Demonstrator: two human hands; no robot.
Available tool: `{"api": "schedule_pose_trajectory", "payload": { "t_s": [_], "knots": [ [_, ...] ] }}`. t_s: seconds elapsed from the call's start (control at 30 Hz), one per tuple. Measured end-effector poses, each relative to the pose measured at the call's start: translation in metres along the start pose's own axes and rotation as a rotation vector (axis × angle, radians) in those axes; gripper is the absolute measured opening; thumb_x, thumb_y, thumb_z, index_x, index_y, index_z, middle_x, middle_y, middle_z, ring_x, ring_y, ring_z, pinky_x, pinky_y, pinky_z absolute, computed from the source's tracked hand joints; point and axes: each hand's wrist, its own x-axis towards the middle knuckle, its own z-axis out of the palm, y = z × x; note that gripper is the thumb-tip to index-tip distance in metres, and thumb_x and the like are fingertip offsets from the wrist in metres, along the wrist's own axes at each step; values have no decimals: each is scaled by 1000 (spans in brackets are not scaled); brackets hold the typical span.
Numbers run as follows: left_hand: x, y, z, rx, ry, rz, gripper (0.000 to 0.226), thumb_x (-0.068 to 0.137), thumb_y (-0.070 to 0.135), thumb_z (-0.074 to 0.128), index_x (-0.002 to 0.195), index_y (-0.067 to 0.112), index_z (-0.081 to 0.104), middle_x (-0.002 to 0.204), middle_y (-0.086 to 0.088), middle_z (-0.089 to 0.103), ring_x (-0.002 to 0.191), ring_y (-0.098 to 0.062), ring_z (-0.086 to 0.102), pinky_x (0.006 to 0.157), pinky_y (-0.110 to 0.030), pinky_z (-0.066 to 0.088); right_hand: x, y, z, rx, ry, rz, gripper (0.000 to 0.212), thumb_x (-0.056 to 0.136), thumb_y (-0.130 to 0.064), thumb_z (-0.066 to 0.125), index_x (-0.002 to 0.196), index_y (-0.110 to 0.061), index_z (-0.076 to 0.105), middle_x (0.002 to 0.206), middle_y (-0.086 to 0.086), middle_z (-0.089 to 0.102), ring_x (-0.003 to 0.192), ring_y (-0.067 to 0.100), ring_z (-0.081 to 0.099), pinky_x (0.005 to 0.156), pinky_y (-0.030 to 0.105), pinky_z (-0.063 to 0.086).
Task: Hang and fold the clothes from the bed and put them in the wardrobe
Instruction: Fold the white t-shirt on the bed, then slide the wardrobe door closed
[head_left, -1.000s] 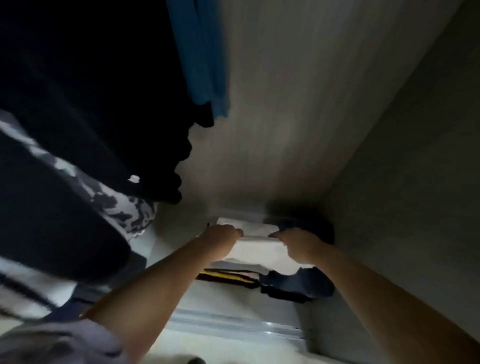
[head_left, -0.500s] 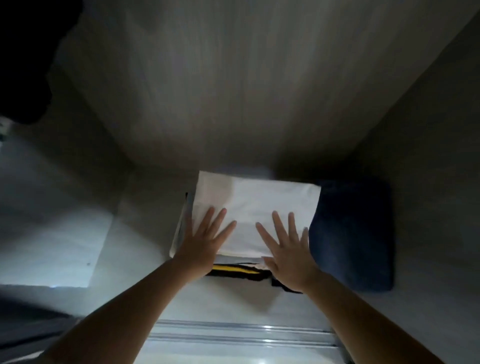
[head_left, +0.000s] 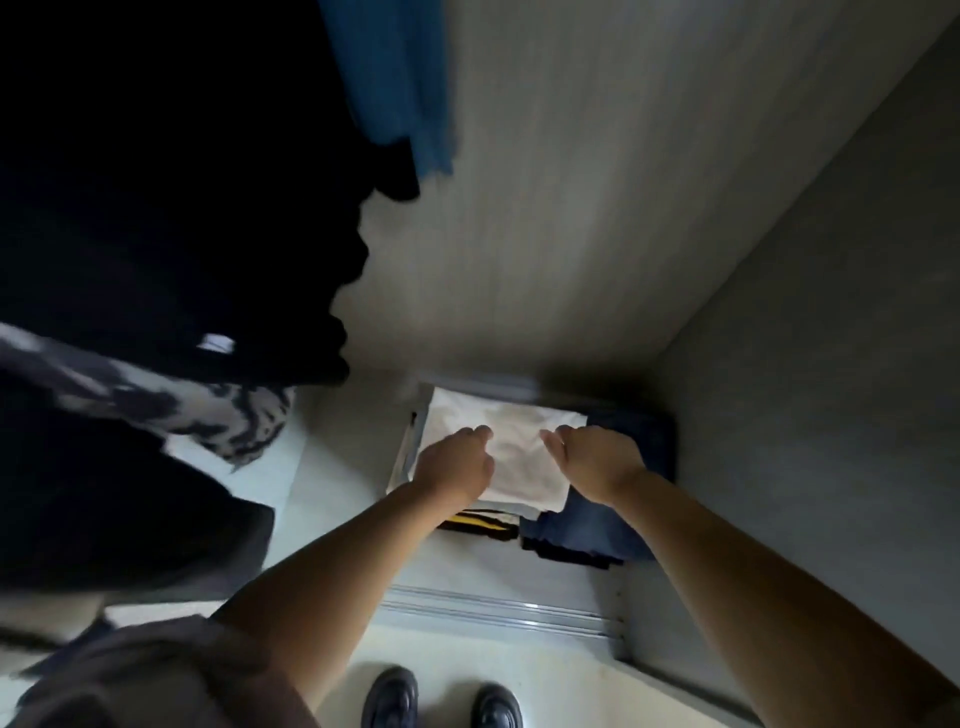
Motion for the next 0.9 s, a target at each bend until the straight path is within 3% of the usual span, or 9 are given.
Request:
{"api": "schedule_pose_trajectory", "payload": {
  "t_s": [0.13, 0.27, 0.47, 0.6, 0.7, 0.8, 0.9],
  "knots": [
    [-65, 44, -78, -36, 120, -28, 41, 96, 22, 38, 136, 21, 44, 129, -4, 58, 108, -26, 59, 77, -28, 40, -72, -12, -76, 55, 142, 25, 49, 104, -41, 18, 114, -15, 59, 106, 9, 68, 99, 28, 64, 73, 32, 47],
    [-137, 60, -133, -1, 163, -3, 38, 94, 21, 40, 131, 21, 47, 122, -6, 61, 106, -28, 59, 81, -31, 43, -139, -30, -122, 63, 204, -21, 44, 105, -37, 20, 114, -19, 59, 103, 10, 67, 94, 30, 65, 76, 35, 52],
    [-209, 51, -199, 36, 268, 1, 20, 94, 19, 41, 111, 19, 52, 110, -9, 63, 96, -31, 61, 70, -30, 39, -192, -57, -177, 101, 345, 44, 65, 101, -50, 14, 85, -17, 67, 79, 7, 68, 74, 26, 66, 57, 28, 39],
    [-265, 40, -222, 36, 318, 72, 19, 93, 20, 41, 110, 21, 49, 107, -5, 63, 93, -30, 59, 76, -34, 46, -225, -96, -207, 57, 400, 31, 54, 103, -45, 16, 91, -19, 62, 85, 7, 68, 76, 26, 65, 62, 31, 49],
    [-316, 13, -237, 26, 383, 155, 21, 92, 19, 41, 111, 22, 50, 108, -1, 62, 94, -26, 58, 72, -33, 42, -250, -151, -224, 131, 471, 15, 48, 102, -46, 18, 91, -23, 59, 84, 6, 67, 78, 28, 64, 62, 32, 44],
    [-367, -19, -266, 5, 518, 169, 24, 92, 18, 40, 113, 22, 51, 113, 2, 60, 95, -26, 59, 71, -33, 42, -278, -220, -252, 154, 610, -45, 45, 102, -46, 21, 95, -21, 58, 84, 7, 67, 83, 32, 64, 63, 34, 40],
    [-402, -36, -304, 5, 664, 173, 25, 94, 18, 40, 116, 22, 51, 104, -1, 63, 83, -27, 60, 62, -31, 39, -306, -275, -294, 161, 796, -170, 42, 102, -44, 26, 93, -18, 57, 82, 7, 68, 81, 32, 65, 64, 35, 46]
  ]
}}
